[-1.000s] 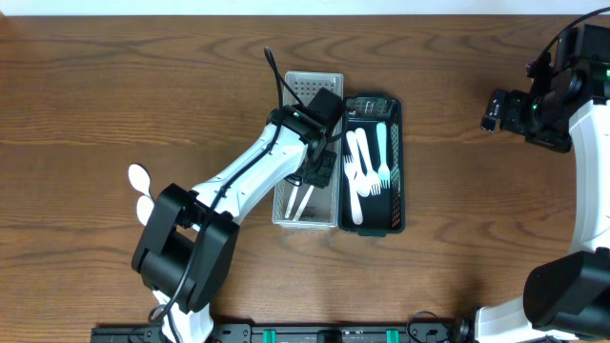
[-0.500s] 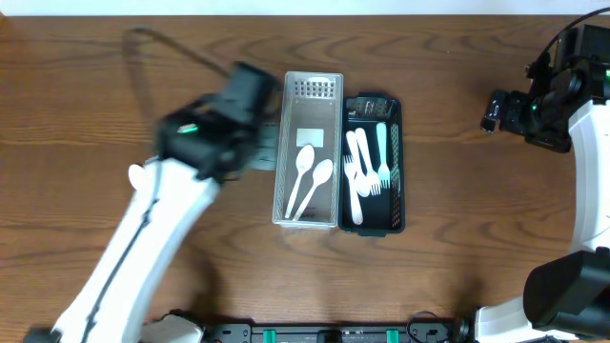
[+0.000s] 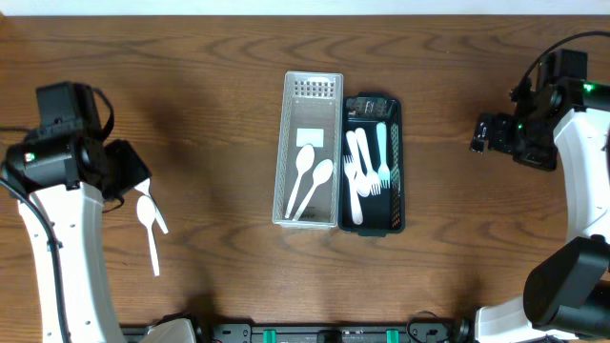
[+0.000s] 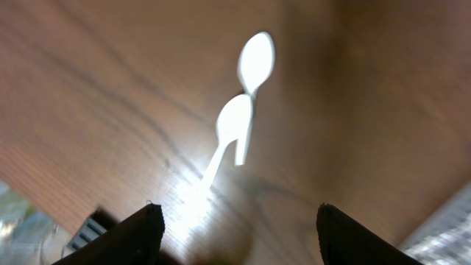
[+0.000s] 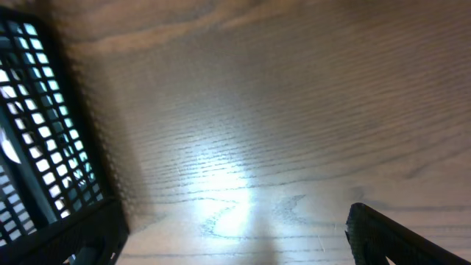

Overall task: Pack container
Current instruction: 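Move the left gripper back to the remaining spoons and grasp one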

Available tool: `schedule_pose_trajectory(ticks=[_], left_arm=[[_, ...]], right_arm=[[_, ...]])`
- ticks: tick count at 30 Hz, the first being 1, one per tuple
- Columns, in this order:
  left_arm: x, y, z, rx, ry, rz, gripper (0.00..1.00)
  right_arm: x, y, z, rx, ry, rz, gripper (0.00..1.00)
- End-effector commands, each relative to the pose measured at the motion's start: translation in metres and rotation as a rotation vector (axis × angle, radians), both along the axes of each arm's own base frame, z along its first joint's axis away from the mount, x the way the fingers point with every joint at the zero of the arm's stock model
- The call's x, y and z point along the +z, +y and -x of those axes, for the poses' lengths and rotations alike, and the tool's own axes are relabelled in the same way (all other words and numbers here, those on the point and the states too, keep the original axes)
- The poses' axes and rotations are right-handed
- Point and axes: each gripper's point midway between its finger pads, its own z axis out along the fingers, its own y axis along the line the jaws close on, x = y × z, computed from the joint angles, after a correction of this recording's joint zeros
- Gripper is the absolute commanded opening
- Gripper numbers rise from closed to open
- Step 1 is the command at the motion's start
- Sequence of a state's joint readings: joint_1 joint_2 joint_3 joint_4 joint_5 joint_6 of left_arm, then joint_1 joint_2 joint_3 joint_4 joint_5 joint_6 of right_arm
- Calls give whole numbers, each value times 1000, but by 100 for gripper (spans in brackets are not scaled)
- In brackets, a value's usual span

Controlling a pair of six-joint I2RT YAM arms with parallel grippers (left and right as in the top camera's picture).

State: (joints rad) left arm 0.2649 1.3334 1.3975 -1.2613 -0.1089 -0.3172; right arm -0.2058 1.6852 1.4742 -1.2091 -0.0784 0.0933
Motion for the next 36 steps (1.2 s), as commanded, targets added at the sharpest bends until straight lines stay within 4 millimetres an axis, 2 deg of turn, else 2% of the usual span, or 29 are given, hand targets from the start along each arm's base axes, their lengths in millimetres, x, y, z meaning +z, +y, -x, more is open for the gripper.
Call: schedule_pose_trajectory(ticks=[1, 7, 11, 12, 14, 18, 21, 30, 36], left_arm=[[-38, 12, 18, 72, 91, 26, 70], [-103, 18, 35, 116, 152, 48, 71], [-136, 13, 47, 115, 184, 56, 72], [-142, 13, 48, 108, 188, 53, 76], [-153, 13, 50, 78, 190, 47, 77], [-170, 14, 48, 54, 163, 32, 86], [-178, 14, 47, 54, 149, 28, 89], [-183, 18, 35, 22, 115, 8, 88], [-202, 18, 35, 22, 171, 29, 88]], right_arm=[[-4, -1, 1, 18, 6, 5, 99], [-4, -1, 1, 20, 7, 5, 99], [-4, -1, 1, 20, 7, 5, 99], [-4, -1, 2, 20, 8, 5, 99], [-4, -1, 2, 20, 9, 5, 99], [-4, -1, 3, 20, 13, 4, 99], [-4, -1, 3, 21, 15, 4, 99], [-4, -1, 5, 28, 21, 4, 99], [-4, 0, 6, 39, 27, 4, 99]])
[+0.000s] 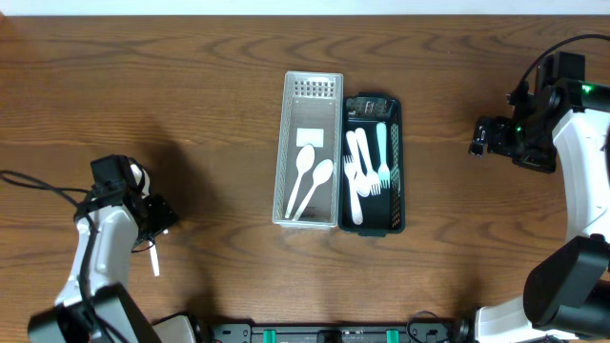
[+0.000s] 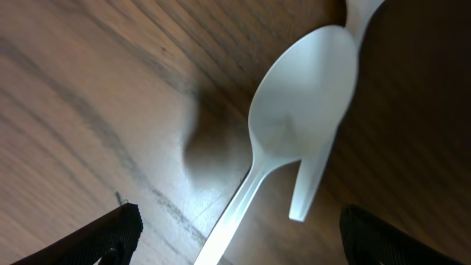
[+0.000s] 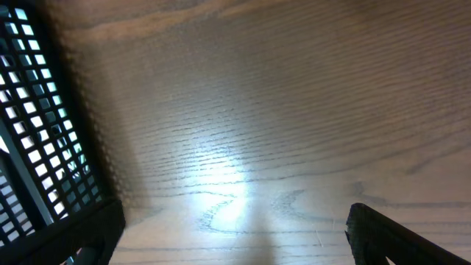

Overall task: Pack container
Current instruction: 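Move the left gripper back to the remaining spoons and grasp one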

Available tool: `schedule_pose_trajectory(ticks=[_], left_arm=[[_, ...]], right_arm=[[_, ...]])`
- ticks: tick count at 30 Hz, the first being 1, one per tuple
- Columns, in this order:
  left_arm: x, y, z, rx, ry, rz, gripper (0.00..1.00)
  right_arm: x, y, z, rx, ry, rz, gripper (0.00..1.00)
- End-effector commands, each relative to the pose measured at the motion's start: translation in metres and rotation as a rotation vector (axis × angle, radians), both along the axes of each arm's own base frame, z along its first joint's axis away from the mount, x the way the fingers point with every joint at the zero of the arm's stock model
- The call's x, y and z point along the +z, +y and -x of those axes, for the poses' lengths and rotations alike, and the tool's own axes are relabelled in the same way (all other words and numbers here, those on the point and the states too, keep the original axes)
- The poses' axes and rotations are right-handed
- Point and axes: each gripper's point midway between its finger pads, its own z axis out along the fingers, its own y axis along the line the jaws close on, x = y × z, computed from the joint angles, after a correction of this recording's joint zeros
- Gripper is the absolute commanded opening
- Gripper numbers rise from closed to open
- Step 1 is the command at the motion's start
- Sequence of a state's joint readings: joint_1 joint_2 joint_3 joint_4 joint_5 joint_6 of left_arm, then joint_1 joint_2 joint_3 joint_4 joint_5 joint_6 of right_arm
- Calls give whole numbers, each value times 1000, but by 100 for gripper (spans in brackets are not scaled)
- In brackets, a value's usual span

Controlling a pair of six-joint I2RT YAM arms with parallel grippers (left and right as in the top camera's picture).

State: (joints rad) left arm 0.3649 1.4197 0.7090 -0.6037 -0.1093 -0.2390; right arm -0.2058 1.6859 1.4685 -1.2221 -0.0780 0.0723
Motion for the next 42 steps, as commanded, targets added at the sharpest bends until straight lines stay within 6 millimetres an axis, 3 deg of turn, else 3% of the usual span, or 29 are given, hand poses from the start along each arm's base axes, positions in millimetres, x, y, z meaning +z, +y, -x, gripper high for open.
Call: schedule_pose_trajectory(ticks=[1, 6, 12, 20, 32, 35, 42], left_arm=[[-14, 1, 5, -3, 53, 11, 88], [-31, 0, 7, -3, 100, 29, 88], [-36, 0, 8, -3, 115, 35, 88], [-36, -1, 9, -3, 119, 36, 74], [-36, -1, 9, 0, 116, 40, 74], [-37, -10, 2, -7, 84, 92, 73], [-33, -12, -3, -12, 53, 105, 79]], right_arm=[[-2, -1, 2, 18, 10, 4, 99], [-2, -1, 4, 18, 18, 3, 99], [-3, 0, 7, 18, 29, 0, 99], [-4, -3, 17, 19, 74, 18, 99], [-4, 0, 30, 19, 123, 5, 99], [-4, 0, 31, 19, 130, 3, 99], [-4, 1, 33, 20, 135, 3, 99]])
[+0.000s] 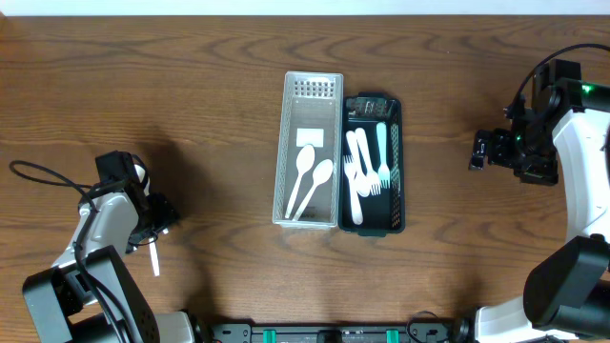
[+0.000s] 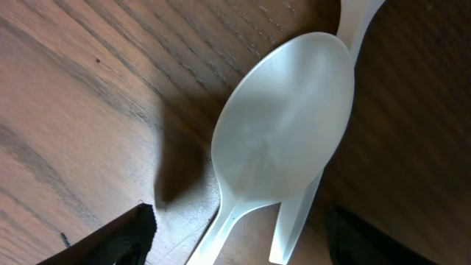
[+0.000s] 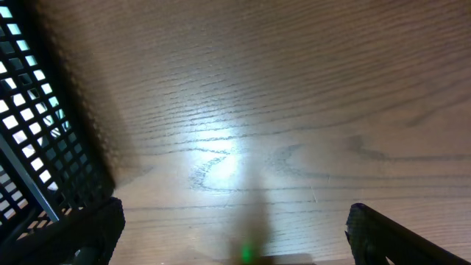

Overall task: Pack container
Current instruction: 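Move the left gripper back to the remaining spoons and grasp one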

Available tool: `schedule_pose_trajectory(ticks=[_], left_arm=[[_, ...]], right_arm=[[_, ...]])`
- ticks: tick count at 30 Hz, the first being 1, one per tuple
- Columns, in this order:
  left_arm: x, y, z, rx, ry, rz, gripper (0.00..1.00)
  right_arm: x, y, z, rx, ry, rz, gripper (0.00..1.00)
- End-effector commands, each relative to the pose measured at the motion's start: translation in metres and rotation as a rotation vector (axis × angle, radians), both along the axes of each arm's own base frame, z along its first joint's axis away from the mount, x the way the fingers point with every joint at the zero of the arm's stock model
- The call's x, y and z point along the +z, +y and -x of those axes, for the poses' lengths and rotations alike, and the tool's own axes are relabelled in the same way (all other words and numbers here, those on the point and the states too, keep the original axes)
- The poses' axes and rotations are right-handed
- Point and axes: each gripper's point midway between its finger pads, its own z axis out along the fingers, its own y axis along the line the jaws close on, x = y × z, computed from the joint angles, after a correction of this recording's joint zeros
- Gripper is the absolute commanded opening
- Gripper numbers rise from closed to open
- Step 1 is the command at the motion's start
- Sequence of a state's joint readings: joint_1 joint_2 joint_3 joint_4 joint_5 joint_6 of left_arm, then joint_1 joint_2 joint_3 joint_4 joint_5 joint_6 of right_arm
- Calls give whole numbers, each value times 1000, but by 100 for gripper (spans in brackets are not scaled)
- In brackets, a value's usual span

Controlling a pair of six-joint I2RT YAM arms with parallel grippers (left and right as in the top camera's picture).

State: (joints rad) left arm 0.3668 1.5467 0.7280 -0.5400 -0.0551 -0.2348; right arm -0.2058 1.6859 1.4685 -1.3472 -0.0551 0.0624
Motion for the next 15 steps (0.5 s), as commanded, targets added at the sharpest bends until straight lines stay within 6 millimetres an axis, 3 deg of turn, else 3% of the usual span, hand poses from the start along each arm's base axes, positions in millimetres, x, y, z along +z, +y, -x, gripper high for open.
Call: schedule_pose_trajectory(ticks=[1, 15], left_arm=[[-8, -8, 7, -4, 21, 44, 79], [1, -1, 11, -18, 4, 42, 79]], right_arm=[[-2, -2, 1, 12, 6, 5, 99], [-2, -2, 0, 38, -1, 7, 99]])
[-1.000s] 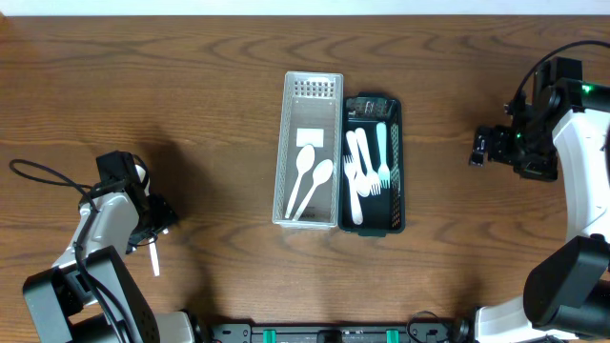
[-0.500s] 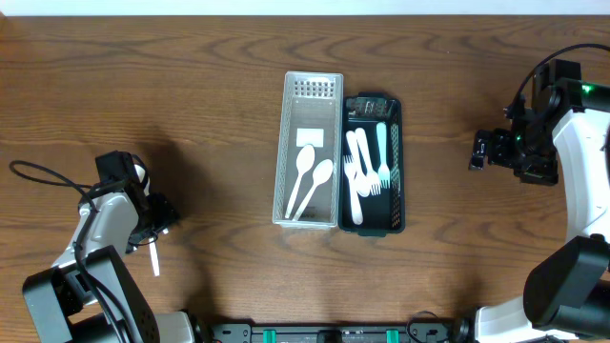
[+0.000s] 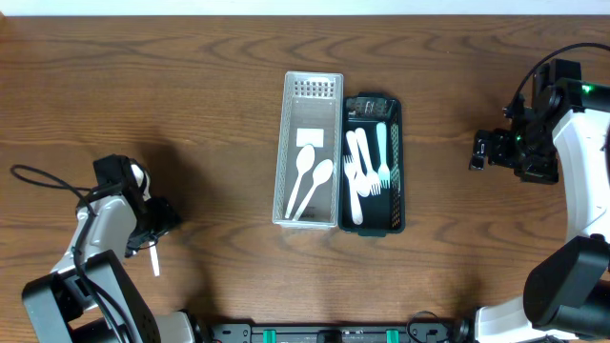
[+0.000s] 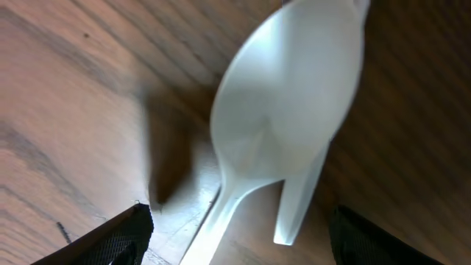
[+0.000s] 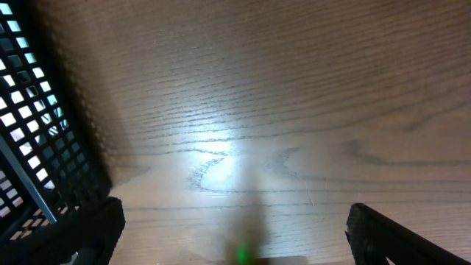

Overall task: Pack container
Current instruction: 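Move the left gripper back to the remaining spoons and grasp one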

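Two white plastic spoons lie on the table at the left; in the overhead view only one handle [image 3: 153,260] sticks out from under my left gripper [image 3: 154,227]. In the left wrist view one spoon's bowl [image 4: 287,110] fills the middle, and its handle runs down between the open fingers of my left gripper [image 4: 235,239]. A second spoon's handle end [image 4: 296,210] lies beside it. The clear tray [image 3: 292,124] holds two white spoons [image 3: 310,181]. The black basket [image 3: 397,171] holds white cutlery and a pale green fork. My right gripper [image 3: 479,151] hangs open over bare wood.
The black basket's mesh wall [image 5: 33,147] shows at the left of the right wrist view, with bare wood under the right gripper [image 5: 235,239]. A black cable [image 3: 43,181] loops beside the left arm. The table's far edge runs along the top.
The spoon bowl sits a little higher in the left wrist view, so my left gripper has shifted slightly along the spoon. It is still open. The right arm has hardly moved.
My left gripper was open high above the two spoons at the left. Then it stood low over them, then closer, and now its fingers stand either side of one handle. My right gripper stayed open to the right of the black basket, drifting slightly.
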Available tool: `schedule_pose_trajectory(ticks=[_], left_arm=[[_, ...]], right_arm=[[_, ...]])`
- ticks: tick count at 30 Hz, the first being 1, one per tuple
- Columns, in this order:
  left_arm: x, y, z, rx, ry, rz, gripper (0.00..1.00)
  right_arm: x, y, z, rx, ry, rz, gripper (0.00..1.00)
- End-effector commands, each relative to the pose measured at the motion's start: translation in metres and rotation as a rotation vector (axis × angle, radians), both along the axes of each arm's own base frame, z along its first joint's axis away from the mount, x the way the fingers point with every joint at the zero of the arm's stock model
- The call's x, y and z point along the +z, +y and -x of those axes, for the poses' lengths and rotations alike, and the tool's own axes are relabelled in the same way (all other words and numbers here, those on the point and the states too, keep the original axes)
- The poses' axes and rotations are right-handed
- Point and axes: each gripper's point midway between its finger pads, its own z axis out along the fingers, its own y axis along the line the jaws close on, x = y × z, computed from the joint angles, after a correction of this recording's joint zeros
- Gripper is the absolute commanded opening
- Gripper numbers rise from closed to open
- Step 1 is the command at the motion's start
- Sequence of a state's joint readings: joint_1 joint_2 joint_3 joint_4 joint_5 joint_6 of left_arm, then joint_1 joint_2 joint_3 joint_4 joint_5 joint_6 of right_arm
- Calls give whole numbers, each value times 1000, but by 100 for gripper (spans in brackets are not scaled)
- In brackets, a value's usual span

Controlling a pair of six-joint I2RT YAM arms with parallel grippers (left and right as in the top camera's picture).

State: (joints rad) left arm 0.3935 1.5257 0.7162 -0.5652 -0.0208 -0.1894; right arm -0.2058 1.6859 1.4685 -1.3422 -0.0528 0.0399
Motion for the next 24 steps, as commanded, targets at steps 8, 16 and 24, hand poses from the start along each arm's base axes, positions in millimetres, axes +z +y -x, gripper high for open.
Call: schedule_pose_trajectory(ticks=[8, 16, 24], left_arm=[[1, 9, 8, 64, -5, 11, 79], [1, 10, 6, 68, -13, 11, 79], [10, 8, 1, 57, -56, 14, 79]], right_arm=[[-2, -2, 1, 16, 5, 3, 99], [-2, -1, 2, 16, 8, 3, 99], [-2, -1, 2, 16, 7, 3, 99]])
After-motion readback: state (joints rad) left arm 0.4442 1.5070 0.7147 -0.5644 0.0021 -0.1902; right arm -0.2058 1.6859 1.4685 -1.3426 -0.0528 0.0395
